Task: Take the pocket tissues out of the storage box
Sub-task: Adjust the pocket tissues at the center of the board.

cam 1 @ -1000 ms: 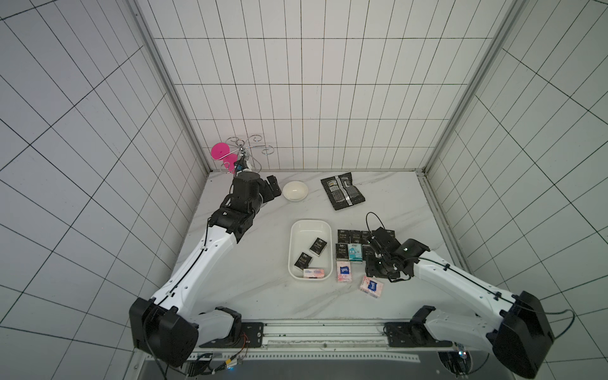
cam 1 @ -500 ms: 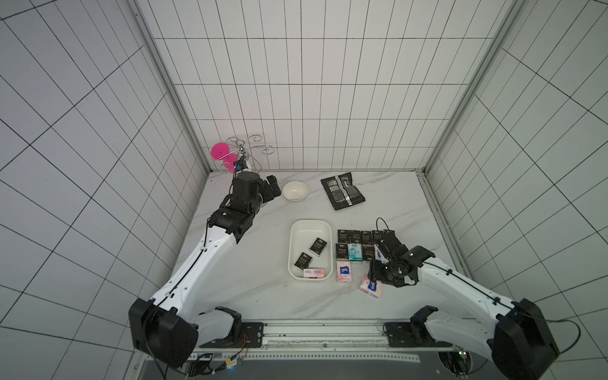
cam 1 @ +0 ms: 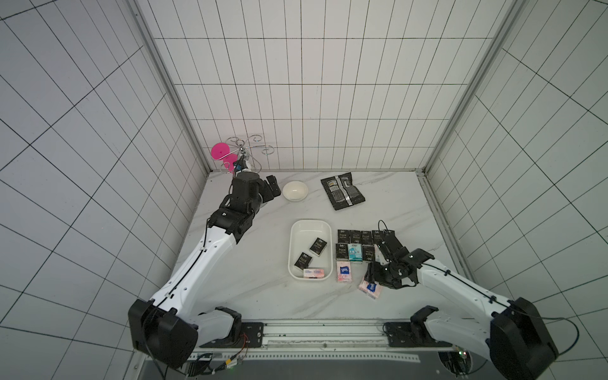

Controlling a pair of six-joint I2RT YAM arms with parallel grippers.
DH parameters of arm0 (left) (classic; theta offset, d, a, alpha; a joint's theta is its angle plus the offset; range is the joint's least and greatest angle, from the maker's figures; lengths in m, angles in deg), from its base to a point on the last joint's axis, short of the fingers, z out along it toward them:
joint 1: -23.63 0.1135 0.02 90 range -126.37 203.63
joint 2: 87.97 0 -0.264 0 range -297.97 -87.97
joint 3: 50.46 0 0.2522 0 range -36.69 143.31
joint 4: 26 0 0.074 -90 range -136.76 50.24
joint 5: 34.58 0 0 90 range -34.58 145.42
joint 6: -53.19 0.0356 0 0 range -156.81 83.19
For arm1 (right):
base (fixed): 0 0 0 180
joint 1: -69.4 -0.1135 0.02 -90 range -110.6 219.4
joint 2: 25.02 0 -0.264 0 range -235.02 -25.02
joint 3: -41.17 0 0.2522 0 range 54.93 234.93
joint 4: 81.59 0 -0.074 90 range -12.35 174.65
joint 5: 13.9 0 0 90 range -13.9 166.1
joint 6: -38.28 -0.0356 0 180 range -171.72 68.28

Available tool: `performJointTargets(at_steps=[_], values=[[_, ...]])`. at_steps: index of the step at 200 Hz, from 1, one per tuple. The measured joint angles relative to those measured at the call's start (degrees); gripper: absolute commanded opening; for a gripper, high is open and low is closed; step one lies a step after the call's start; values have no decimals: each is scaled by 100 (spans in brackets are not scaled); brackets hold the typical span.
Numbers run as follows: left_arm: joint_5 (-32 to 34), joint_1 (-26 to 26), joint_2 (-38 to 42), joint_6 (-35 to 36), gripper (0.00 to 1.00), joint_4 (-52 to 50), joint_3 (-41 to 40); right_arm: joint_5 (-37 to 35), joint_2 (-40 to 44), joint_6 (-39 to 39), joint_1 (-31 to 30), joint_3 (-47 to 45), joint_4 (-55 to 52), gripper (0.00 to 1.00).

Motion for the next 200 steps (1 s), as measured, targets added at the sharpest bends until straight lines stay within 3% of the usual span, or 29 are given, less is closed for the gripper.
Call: performJointTargets(at_steps=[46, 131, 200], values=[[-2, 0, 0, -2, 99, 0, -33, 160, 387, -17, -2, -4, -142, 65], [2, 2, 7, -2, 99, 2, -92, 234, 26, 55, -111, -44, -179, 59], [0, 2, 7, -2, 99, 4, -94, 219, -63, 31, -420, -42, -251, 32]])
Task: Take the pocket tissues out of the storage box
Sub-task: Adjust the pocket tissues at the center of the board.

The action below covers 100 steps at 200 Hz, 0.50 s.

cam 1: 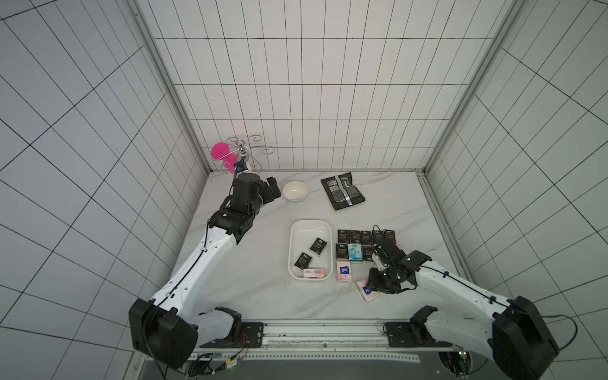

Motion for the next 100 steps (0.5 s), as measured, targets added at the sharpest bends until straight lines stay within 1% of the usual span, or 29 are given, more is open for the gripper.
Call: performJointTargets(at_steps=[72, 100], values=[[-2, -2, 0, -2, 99, 0, 0, -289, 48, -120, -7, 9, 116, 31], [0, -2, 2, 0, 98, 0, 0, -385, -164, -179, 24, 109, 260, 29]])
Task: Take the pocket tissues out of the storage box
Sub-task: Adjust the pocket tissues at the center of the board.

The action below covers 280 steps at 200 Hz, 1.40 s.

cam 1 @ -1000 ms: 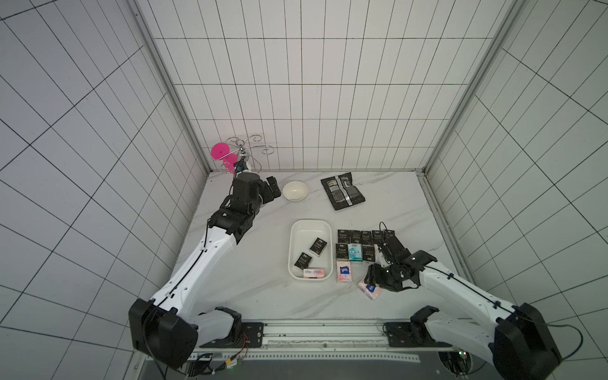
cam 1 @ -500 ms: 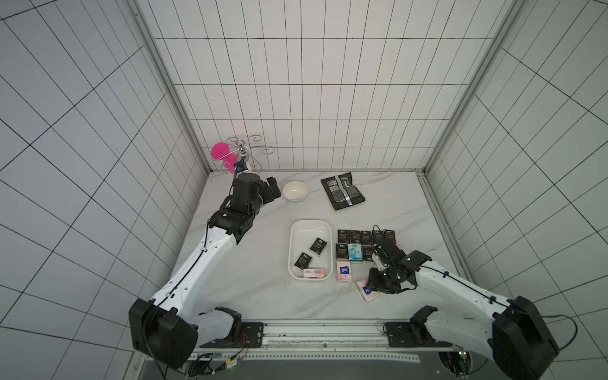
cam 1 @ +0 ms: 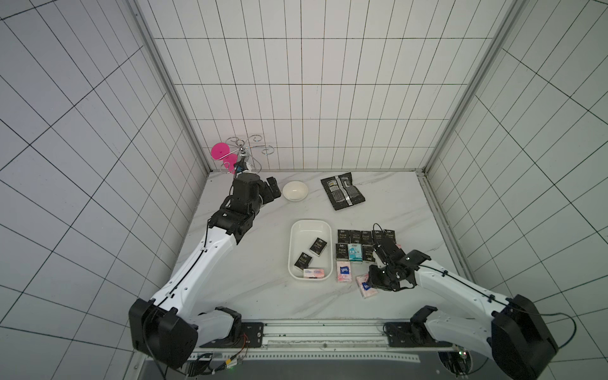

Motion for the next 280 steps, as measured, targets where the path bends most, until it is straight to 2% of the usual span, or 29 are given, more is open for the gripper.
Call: performJointTargets(at_steps=[28, 128, 156, 187, 204, 240, 280], values=[[4, 0, 31, 2, 99, -2, 0, -31, -223, -133, 7, 96, 251, 29], [2, 0, 63, 0, 99, 0, 0, -278, -131, -1156, 7, 96, 737, 31], [4, 0, 63, 2, 99, -2, 0, -293, -234, -1202, 7, 98, 728, 39], [4, 0, 63, 2, 99, -2, 0, -472, -7, -1082, 7, 201, 448, 48], [4, 2, 63, 2, 99, -2, 0, -533, 221, -883, 13, 345, 251, 48], [4, 0, 63, 2, 99, -2, 0, -463, 166, -313, 44, 566, 48, 39], [7, 2, 63, 2, 99, -2, 0, -415, -216, 146, 44, 568, -140, 36]])
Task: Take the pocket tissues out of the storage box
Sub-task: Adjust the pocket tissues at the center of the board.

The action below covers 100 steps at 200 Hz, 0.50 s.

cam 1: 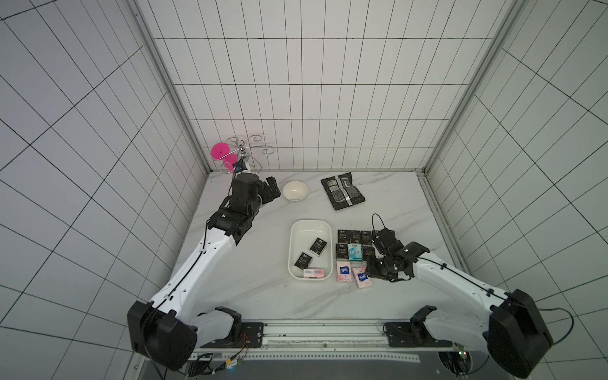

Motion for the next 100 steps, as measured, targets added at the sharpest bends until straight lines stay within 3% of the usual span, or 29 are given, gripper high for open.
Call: performJointTargets(at_steps=[100], values=[[13, -2, 0, 0, 99, 0, 0, 337, -317, 549, 0, -7, -9, 35]])
